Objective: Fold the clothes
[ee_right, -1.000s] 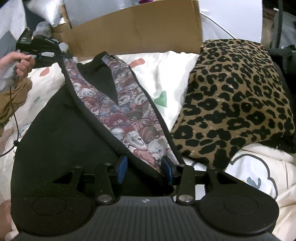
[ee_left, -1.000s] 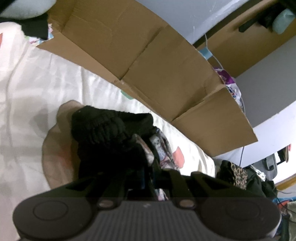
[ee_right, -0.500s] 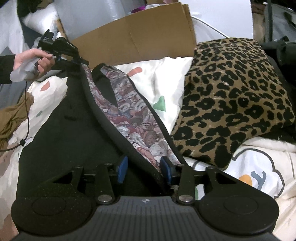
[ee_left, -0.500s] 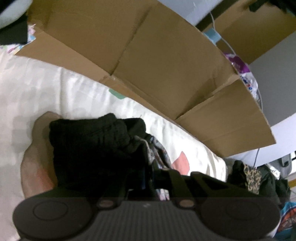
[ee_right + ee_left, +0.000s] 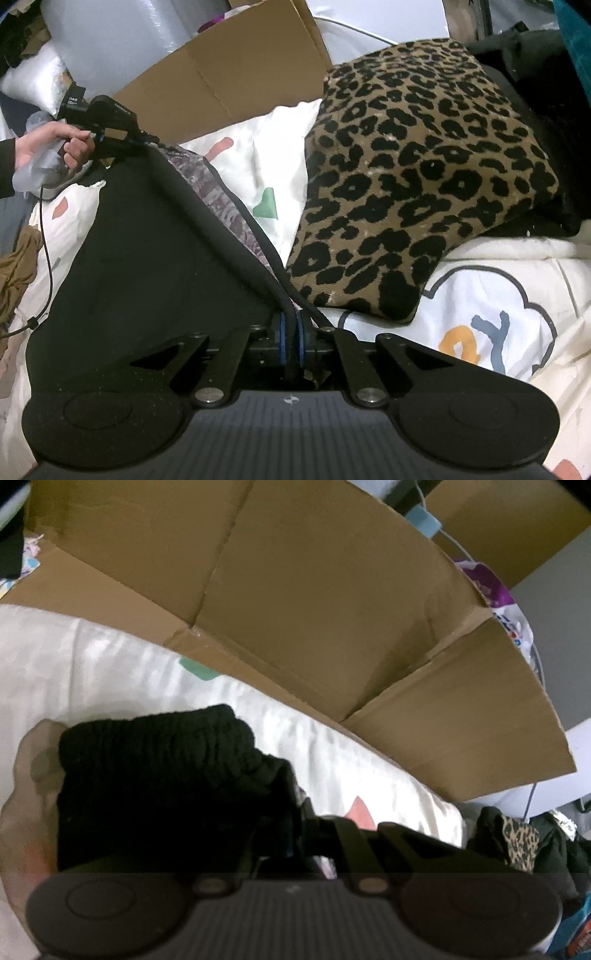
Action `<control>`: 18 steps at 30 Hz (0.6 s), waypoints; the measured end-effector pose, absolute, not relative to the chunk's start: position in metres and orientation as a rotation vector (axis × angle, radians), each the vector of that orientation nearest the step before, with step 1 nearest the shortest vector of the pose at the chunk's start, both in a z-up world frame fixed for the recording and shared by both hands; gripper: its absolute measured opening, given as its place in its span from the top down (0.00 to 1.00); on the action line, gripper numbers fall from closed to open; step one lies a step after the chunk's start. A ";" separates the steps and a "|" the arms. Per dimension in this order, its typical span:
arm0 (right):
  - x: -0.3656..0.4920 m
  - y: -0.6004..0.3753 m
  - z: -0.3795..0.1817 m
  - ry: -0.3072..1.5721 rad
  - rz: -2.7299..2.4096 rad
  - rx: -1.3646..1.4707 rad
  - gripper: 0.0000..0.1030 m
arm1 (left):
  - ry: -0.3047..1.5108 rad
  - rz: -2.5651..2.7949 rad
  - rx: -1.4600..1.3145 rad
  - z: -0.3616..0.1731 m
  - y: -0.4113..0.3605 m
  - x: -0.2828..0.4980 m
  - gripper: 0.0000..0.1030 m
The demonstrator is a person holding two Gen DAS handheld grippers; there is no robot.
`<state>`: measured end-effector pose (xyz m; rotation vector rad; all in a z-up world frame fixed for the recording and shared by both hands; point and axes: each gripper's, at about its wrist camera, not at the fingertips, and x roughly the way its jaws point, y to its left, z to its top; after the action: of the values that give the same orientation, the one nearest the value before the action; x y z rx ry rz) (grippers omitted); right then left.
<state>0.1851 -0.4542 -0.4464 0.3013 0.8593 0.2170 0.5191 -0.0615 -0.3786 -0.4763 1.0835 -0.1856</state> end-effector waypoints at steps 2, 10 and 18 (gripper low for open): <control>0.186 -0.456 -0.448 0.865 0.214 0.313 0.95 | 1.087 -0.185 -0.472 -0.381 -0.066 0.524 0.97; 0.191 -0.458 -0.453 0.883 0.205 0.335 0.96 | 1.101 -0.180 -0.457 -0.392 -0.084 0.539 0.97; 0.193 -0.462 -0.454 0.901 0.188 0.383 0.95 | 1.152 -0.177 -0.376 -0.415 -0.099 0.549 0.93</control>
<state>0.1932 -0.4618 -0.4541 0.3835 0.9009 0.1881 0.5486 -0.0986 -0.4152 -0.3764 1.1525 -0.1772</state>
